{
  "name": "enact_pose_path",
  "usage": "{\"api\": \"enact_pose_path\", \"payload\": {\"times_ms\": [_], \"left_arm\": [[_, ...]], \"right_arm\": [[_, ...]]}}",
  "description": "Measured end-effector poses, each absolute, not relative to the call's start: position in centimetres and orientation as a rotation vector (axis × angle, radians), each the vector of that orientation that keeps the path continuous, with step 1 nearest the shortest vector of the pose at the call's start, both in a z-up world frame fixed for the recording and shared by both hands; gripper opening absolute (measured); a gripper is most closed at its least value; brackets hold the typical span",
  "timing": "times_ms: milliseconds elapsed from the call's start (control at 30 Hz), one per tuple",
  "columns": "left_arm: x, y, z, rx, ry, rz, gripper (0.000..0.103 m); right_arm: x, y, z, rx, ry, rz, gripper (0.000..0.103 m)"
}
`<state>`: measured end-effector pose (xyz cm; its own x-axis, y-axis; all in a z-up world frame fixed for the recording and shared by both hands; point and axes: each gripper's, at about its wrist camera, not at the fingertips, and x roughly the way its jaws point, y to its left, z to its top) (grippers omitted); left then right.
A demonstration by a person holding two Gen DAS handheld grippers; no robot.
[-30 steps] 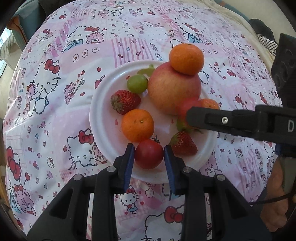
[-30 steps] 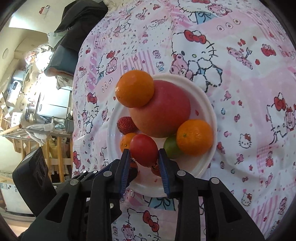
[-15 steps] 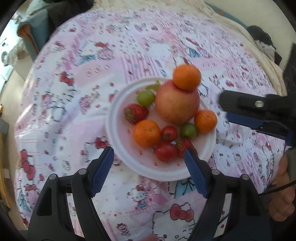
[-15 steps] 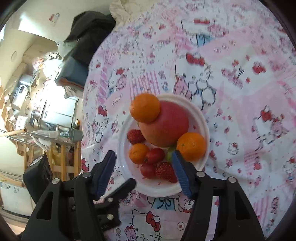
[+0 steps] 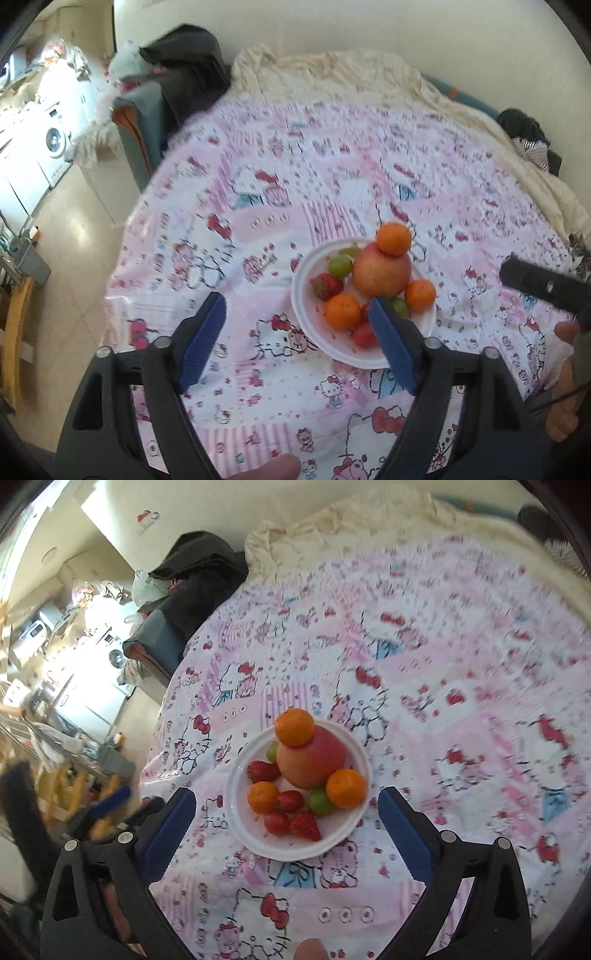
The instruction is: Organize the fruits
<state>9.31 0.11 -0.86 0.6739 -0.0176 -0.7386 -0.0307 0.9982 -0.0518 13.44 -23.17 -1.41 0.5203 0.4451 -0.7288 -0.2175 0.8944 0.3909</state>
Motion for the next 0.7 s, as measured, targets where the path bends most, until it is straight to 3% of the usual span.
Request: {"api": "enact_pose_path", "payload": {"times_ms": [133,333,700], "left_arm": [[6.8,1.2,0.5,-0.073,0.777,0.022,0.103],[4.4,2.3,0.4,-0.120,0.769,0.027,0.103],[3.8,1.1,-0.5,-0.055,0.765,0.041,0.103]], "right_arm": [[10.8,-22.7,-0.3,0.183,0.877,0.354,0.103],[6.8,-22.0,0.6,0.058,0.737,0.258,0.103],[5.0,-20.8,-1.9,0.008,0.740,0.226,0.103]]}}
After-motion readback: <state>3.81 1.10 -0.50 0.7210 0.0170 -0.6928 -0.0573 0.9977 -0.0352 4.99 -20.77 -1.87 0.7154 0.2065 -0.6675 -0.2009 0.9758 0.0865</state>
